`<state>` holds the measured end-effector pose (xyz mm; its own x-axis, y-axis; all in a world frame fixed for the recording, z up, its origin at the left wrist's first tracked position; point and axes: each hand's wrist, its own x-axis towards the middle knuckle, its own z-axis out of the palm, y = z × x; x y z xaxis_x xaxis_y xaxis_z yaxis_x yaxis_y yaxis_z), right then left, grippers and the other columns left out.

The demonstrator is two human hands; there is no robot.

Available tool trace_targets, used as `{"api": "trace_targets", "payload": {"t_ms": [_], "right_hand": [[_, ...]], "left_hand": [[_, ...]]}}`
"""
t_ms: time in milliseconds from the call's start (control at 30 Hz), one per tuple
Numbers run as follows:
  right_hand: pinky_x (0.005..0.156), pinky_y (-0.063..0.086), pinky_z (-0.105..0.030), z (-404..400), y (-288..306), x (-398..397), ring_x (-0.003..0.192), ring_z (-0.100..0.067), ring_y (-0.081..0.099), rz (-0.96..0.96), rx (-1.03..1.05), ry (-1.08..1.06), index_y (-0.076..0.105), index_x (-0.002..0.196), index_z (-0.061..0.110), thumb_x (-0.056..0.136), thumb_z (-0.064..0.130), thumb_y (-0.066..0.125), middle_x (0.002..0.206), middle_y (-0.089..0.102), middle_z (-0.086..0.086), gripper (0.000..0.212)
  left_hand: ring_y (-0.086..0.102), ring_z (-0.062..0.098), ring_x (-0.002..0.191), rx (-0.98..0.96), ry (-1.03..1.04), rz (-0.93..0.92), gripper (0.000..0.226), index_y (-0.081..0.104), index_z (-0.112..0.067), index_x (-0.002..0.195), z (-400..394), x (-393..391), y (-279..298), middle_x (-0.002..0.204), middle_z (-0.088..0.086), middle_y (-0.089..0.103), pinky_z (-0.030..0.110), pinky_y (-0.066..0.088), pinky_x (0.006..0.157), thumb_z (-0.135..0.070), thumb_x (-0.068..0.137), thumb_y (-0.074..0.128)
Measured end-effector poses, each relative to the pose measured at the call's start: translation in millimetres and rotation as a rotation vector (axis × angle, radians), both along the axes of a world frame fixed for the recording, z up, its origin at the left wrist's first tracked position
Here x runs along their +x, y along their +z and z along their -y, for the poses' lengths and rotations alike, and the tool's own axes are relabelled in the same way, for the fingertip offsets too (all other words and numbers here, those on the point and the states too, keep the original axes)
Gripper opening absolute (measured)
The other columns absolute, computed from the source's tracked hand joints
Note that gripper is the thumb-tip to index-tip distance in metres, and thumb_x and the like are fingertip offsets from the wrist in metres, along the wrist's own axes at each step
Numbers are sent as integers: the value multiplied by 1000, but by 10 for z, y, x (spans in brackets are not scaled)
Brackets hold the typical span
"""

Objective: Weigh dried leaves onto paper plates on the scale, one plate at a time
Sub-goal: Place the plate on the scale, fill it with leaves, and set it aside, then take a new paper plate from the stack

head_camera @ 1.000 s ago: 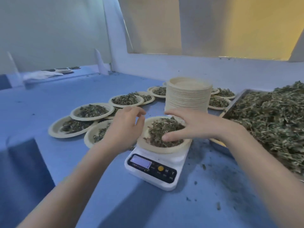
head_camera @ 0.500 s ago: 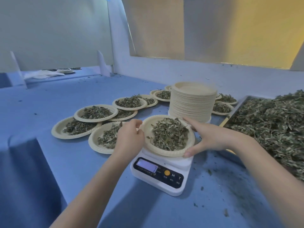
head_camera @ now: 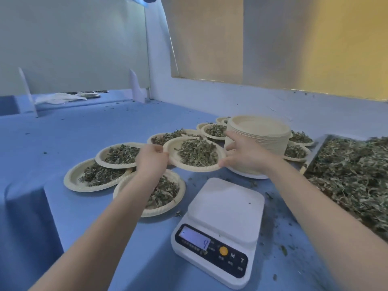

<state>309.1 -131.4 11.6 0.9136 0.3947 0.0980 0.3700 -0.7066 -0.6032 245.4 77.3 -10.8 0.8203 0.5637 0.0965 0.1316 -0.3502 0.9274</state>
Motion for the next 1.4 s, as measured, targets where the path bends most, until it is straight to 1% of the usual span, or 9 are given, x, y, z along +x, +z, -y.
{"api": "trace_targets", "payload": {"t_ms": [67, 233, 400, 467, 767, 933, 1067, 1200, 1400], "right_hand": [[91, 36, -25, -78, -118, 83, 119, -19, 52, -46, 107, -21, 28, 148, 20, 73, 16, 81, 137, 51, -9, 92], [102, 42, -36, -168, -345, 254, 115, -24, 58, -130, 207, -85, 35, 146, 13, 73, 4, 79, 131, 56, -17, 85], [93, 50, -44, -216, -541, 321, 103, -30, 64, -145, 109, -94, 42, 141, 16, 75, 2, 76, 113, 66, -17, 76], [89, 52, -45, -194, -577, 337, 98, -31, 65, -150, 90, -96, 45, 139, 19, 76, 3, 74, 107, 68, -15, 71], [74, 58, -31, -126, -474, 256, 80, -24, 68, -249, 7, -92, 43, 139, 4, 75, 3, 78, 123, 58, -17, 73], [47, 45, -11, -56, -454, 166, 44, -2, 56, -271, -48, -107, 49, 135, 5, 76, 10, 79, 84, 60, -4, 66], [57, 54, -18, -45, -469, 122, 45, -6, 59, -313, -14, -110, 47, 136, 6, 74, 11, 80, 72, 52, 4, 71], [72, 58, -29, -43, -498, 91, 67, -18, 67, -279, 11, -114, 45, 138, 4, 73, 9, 81, 97, 56, -5, 74], [89, 53, -33, -22, -520, 107, 91, -26, 69, -272, 124, -152, 52, 132, 6, 73, 10, 81, 120, 63, -16, 67]], "left_hand": [[62, 34, 92, -3, 33, -28, 16, 66, -6, 96, -25, 60, -113, 94, 15, 66, 43, 49, 87, -6, 90, 52], [63, 27, 101, 2, 32, -92, 35, 54, -5, 127, -59, 199, -322, 116, 11, 64, 38, 49, 91, -7, 91, 52], [53, 20, 78, 213, -21, -130, 27, 45, -21, 66, -71, 267, -429, 84, 8, 66, 27, 36, 60, -6, 87, 55], [50, 21, 77, 306, -49, -161, 25, 42, -18, 69, -61, 295, -441, 82, 7, 61, 28, 35, 60, -7, 88, 54], [44, 18, 58, 653, -152, -272, 28, 41, -8, 65, -35, 385, -410, 64, 6, 47, 26, 31, 48, -11, 90, 55], [39, 17, 55, 702, -186, -295, 35, 36, -10, 62, -47, 363, -410, 59, 3, 41, 26, 29, 46, -13, 90, 56], [50, 23, 70, 721, -200, -296, 17, 51, -6, 77, -29, 333, -400, 73, 7, 54, 27, 37, 56, -12, 93, 50], [57, 29, 100, 719, -189, -274, 24, 57, -2, 110, -26, 289, -463, 108, 15, 62, 31, 44, 78, -20, 96, 50], [56, 31, 88, 736, -205, -213, 21, 49, -9, 81, -24, 346, -463, 93, 18, 63, 32, 40, 68, -19, 98, 41]]}}
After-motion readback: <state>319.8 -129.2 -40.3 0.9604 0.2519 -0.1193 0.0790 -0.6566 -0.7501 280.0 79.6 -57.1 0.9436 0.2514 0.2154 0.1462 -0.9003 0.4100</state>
